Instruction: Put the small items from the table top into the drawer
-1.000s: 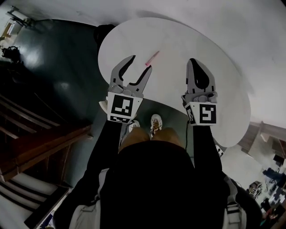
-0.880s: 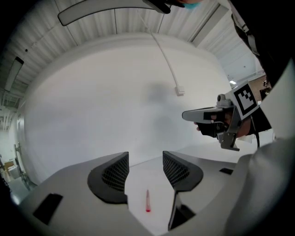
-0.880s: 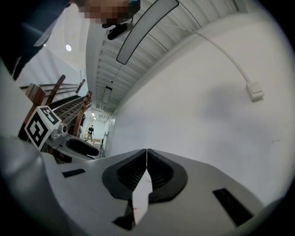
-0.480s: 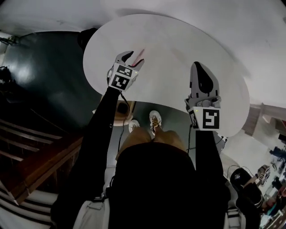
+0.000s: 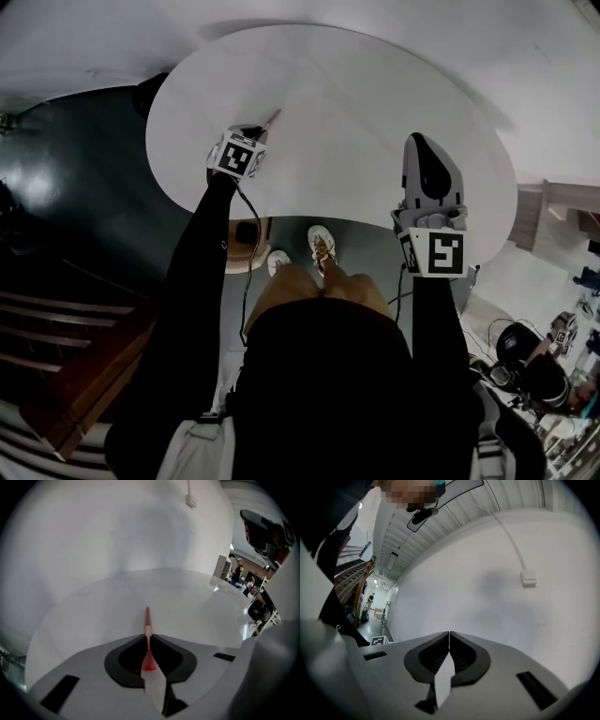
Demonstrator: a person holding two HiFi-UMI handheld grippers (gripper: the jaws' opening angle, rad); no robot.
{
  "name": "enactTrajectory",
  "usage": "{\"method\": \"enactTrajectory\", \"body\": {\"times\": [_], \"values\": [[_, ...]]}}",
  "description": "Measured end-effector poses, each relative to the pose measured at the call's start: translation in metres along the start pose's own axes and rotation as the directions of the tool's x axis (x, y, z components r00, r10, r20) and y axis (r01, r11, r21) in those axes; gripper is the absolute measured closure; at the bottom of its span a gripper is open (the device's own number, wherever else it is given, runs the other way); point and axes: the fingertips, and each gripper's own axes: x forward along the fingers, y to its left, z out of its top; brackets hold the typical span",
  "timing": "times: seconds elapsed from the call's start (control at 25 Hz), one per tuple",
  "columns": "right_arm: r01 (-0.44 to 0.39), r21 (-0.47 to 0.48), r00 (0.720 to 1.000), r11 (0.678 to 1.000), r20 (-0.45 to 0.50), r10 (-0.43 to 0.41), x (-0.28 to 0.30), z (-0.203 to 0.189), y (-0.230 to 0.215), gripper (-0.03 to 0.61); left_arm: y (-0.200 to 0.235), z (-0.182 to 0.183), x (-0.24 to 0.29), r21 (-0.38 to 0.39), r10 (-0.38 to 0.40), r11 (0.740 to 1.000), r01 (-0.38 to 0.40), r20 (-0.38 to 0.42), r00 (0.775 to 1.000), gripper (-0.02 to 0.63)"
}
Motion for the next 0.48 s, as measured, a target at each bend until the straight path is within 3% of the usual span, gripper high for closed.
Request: {"method": "enactTrajectory", "body": {"times": [0.24,0.36,0.48], "values": [[-0.014,0.012,1.000,1.000,0.019,0.014,0.005,0.004,0.004,0.551,0.000,0.003,-0.013,0.011,0.033,0.999,-0.033,0.030,0.999,0.561],[-0.036,0.015,0.999,0.999,0.041,0.035,0.010,0.012,0.009,0.551,-0.003,0.030,-0.043,0.017,0.070,0.997,-0.073,0.133,0.989,0.560],[-0.063,0.021,0.995,0.998,0.076,0.061,0.014,0.021,0.015,0.551,-0.013,0.062,-0.088,0.010,0.115,0.992,-0.122,0.269,0.956,0.560]]}}
